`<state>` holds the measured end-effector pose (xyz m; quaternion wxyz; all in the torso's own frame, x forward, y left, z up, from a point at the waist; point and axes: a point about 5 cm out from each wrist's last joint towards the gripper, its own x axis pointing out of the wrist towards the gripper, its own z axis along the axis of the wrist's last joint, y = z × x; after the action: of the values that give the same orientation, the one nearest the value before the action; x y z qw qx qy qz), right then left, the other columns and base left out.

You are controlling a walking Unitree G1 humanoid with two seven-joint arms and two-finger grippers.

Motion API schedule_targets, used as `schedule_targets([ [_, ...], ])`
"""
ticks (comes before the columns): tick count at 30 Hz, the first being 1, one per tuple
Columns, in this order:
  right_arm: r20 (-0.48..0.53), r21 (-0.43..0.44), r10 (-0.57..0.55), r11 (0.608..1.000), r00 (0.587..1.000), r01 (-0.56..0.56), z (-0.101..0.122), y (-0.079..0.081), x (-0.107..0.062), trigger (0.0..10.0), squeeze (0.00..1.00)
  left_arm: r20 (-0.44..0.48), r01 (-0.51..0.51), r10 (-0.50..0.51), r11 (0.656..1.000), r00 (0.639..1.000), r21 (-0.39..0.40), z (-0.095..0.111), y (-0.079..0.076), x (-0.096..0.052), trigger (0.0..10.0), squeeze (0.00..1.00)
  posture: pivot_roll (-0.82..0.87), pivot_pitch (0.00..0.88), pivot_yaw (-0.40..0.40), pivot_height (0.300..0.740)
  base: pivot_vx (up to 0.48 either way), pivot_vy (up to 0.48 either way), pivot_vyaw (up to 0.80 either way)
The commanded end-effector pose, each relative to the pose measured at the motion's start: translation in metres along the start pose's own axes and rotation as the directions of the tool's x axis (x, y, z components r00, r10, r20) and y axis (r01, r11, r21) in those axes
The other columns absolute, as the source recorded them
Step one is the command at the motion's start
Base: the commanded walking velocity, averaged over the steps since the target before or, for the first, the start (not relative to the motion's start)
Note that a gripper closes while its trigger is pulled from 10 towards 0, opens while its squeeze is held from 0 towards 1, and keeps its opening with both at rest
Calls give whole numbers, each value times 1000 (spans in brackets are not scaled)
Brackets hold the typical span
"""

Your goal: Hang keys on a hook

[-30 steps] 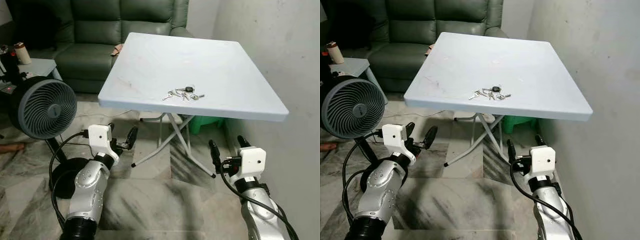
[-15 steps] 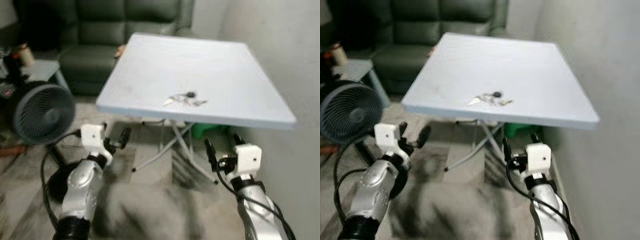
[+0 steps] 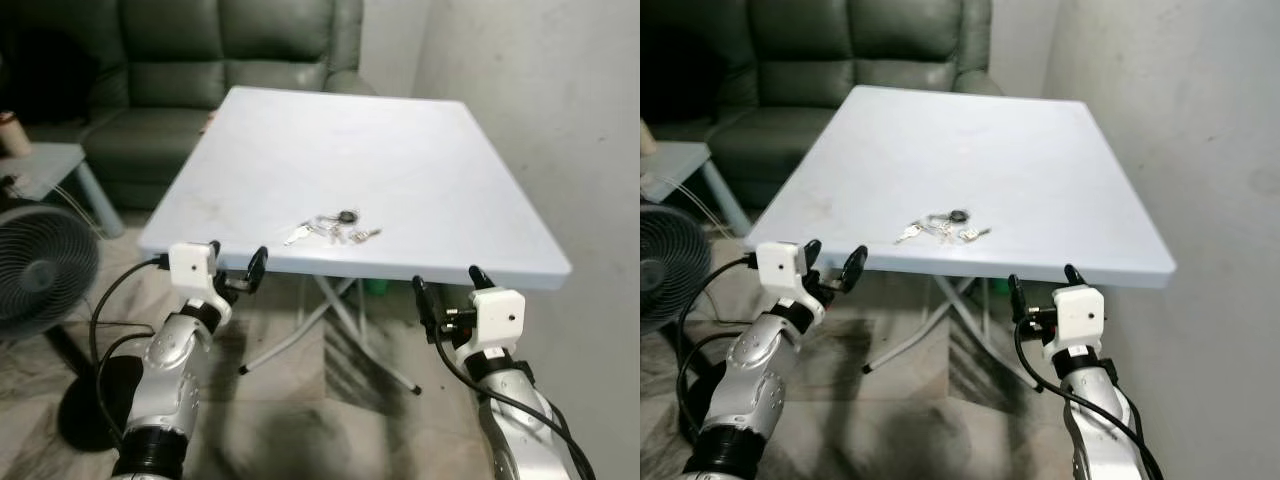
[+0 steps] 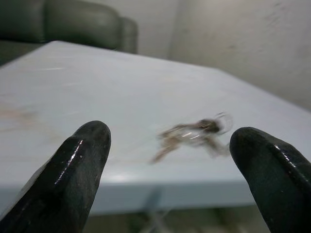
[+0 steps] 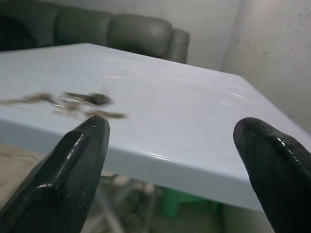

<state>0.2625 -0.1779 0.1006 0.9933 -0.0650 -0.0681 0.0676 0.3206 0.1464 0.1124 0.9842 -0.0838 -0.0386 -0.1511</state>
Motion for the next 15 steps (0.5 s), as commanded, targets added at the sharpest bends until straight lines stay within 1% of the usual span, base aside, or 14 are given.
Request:
schedule_targets([
  [1,11,-11,-1,1000,1000,1,4,-1,2,10000,0,-11,11,-11,1000,1000,10,-2,-2,-1,10000,0,41,0,-22,692,442,0,800],
  [4,9,-27,6,1000,1000,-6,4,0,3,10000,0,-12,13,-13,1000,1000,10,-3,-3,-1,10000,0,41,0,-22,692,444,0,800],
  [12,14,-17,17,1000,1000,-17,5,1,4,10000,0,-12,14,-14,1000,1000,11,-3,-4,0,10000,0,43,0,-25,692,435,0,800],
  [13,22,2,17,1000,1000,-17,6,0,4,10000,0,-20,9,-9,1000,1000,14,-4,-4,0,10000,0,43,0,-27,692,315,0,0],
  [15,29,6,19,1000,999,-20,6,0,4,10000,0,-28,2,-2,1000,1000,18,-5,-4,0,10000,0,43,0,-27,692,315,0,0],
])
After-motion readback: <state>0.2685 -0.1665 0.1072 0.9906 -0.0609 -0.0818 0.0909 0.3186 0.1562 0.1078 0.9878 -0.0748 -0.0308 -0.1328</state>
